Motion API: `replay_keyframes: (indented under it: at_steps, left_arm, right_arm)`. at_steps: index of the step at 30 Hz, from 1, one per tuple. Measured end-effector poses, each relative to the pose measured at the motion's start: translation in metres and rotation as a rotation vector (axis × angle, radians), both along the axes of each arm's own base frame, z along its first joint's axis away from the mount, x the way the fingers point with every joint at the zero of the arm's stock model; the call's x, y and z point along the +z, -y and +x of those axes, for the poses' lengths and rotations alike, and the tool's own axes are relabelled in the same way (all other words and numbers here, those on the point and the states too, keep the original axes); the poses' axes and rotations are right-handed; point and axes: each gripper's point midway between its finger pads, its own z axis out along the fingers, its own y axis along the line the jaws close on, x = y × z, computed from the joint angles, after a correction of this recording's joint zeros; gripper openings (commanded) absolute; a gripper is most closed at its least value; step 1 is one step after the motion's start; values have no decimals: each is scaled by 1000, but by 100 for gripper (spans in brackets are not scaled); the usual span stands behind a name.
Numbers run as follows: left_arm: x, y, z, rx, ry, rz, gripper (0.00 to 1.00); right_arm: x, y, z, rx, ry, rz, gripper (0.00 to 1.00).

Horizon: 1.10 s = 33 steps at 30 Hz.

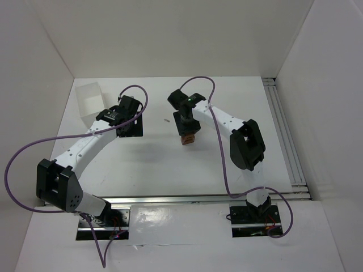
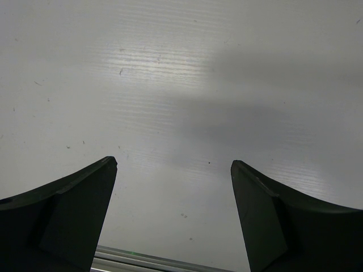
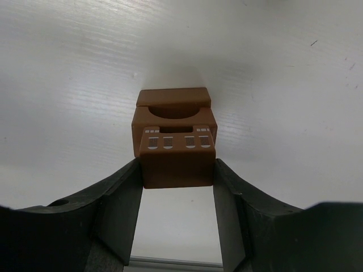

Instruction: Build the wood block tower

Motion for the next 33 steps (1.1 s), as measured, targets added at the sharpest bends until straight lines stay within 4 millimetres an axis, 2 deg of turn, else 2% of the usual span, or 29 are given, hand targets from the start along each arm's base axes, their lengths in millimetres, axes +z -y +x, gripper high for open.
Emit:
replay_keyframes:
  at_steps: [7,18,23,29,33]
  left_arm:
    - [0,0,0,1,0,0,94]
    - [-1,-1,-2,1,-10,4,94]
    - [-1,-1,-2,0,-11,4,94]
    - [-1,-1,-3,0,-12,4,94]
    - [-1,-1,-3,1,-12,4,94]
  right_arm:
    - [0,0,0,0,0,2,56]
    - [0,0,0,1,0,1,85]
    - [2,0,1,0,6,0,88]
    - [15,-4,11,-8,49,9,90]
    - [29,-6,27,-26,102,22,93]
